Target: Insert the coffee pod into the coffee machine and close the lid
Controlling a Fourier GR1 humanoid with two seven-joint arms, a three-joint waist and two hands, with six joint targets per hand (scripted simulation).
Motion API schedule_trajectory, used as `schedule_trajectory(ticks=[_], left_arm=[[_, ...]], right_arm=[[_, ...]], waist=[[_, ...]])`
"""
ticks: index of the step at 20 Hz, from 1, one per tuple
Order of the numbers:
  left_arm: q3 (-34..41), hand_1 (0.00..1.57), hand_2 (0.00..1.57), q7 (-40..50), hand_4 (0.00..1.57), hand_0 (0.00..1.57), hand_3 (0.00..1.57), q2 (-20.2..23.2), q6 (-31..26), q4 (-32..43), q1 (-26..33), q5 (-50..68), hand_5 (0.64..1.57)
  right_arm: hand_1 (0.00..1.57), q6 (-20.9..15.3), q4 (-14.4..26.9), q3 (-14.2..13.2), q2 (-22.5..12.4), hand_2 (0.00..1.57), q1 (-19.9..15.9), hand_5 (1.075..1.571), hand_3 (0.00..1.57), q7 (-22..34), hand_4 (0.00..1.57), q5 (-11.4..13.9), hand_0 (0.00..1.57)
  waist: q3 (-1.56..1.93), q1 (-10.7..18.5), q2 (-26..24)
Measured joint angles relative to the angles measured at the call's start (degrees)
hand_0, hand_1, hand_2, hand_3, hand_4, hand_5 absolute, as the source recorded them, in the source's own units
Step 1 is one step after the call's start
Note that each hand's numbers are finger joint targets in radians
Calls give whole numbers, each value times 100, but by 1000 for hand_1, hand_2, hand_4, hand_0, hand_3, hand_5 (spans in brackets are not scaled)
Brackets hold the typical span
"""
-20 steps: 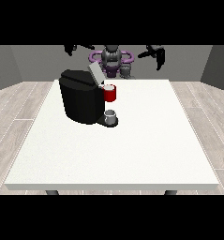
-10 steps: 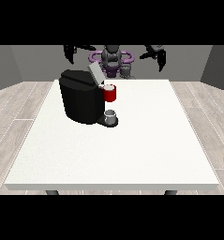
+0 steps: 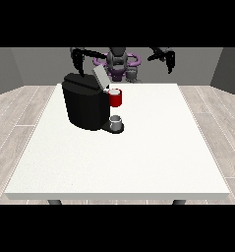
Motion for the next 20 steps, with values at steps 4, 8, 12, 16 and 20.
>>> schedule_trajectory(ticks=[4,8,12,16,20], left_arm=[[-35,0,0,62,377,0,0,71,21,-416,180,115,1571],[-147,0,0,229,376,0,0,46,58,-873,402,212,1571],[-102,0,0,263,316,0,0,154,189,-1113,545,259,1571],[-66,0,0,285,352,0,0,280,267,-1234,538,279,1571],[-177,0,0,419,346,0,0,292,339,-1390,555,232,1571]], right_arm=[[0,133,139,66,-31,0,-223,1571,0,-53,0,-27,0],[0,111,320,140,14,0,-384,1571,0,-196,0,34,0],[0,211,375,279,73,0,-500,1571,0,-286,0,69,0],[0,183,449,319,71,0,-759,1571,0,-358,204,128,0],[0,218,618,321,-43,0,-1064,1571,0,-350,214,195,0]], waist=[[1,-72,243],[-1,-61,373],[0,-209,502],[-6,-245,687],[-2,-198,809]])
